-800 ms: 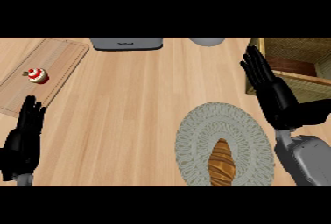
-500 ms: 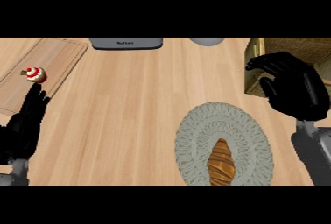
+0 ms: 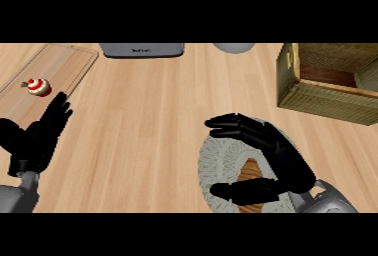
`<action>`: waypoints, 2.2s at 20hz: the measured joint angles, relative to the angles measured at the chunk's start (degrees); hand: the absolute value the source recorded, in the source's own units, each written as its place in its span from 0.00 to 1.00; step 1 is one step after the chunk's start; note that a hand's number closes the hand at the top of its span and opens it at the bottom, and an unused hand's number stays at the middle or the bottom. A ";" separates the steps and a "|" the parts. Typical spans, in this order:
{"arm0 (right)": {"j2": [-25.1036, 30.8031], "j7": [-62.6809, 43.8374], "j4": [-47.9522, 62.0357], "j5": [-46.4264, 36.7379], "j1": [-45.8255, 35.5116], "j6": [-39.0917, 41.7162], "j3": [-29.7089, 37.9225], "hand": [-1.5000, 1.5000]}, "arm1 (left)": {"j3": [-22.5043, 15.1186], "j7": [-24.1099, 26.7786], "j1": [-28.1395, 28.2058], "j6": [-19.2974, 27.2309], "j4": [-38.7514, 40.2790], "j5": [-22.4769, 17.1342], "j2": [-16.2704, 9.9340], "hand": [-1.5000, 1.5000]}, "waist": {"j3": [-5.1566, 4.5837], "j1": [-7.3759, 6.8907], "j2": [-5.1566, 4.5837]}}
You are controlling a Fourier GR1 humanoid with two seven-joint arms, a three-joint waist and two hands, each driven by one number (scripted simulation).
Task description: Pick the croissant from the placemat and place it in the basket
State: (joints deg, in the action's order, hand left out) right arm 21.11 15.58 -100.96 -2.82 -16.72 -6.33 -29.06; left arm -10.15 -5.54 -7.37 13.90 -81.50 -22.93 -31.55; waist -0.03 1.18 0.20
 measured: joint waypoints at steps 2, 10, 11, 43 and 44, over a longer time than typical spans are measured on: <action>-1.85 -5.77 -4.18 -4.99 1.46 -3.50 -3.55 0.00 | 0.21 -0.35 -0.90 -0.89 1.34 -0.07 0.28 0.50 | -0.04 0.05 0.07; 3.83 -38.74 -14.91 -14.08 -5.77 2.79 -4.42 0.00 | 0.52 -2.14 -1.81 -1.35 1.82 0.02 0.53 0.50 | -0.31 0.39 0.68; 5.82 -41.86 -15.00 -15.54 -6.98 4.42 -3.89 0.00 | 0.73 -2.14 -1.74 -1.53 2.01 0.02 0.23 0.50 | -0.37 0.50 0.77; 21.02 -62.16 -34.88 17.96 8.34 35.33 31.86 0.00 | 4.96 -2.53 -3.98 -5.87 4.45 3.94 3.58 0.50 | 0.09 -0.52 -0.12; 19.32 -61.14 -35.25 15.17 9.65 35.46 30.74 0.00 | 5.18 -2.86 -3.63 -6.05 3.69 4.12 3.55 0.50 | 0.08 -0.68 -0.12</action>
State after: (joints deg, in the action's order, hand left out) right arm 40.43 -45.56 -136.21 12.36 -7.07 29.12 1.68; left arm -4.97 -8.40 -11.00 7.84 -77.81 -18.81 -27.99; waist 0.05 0.50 0.08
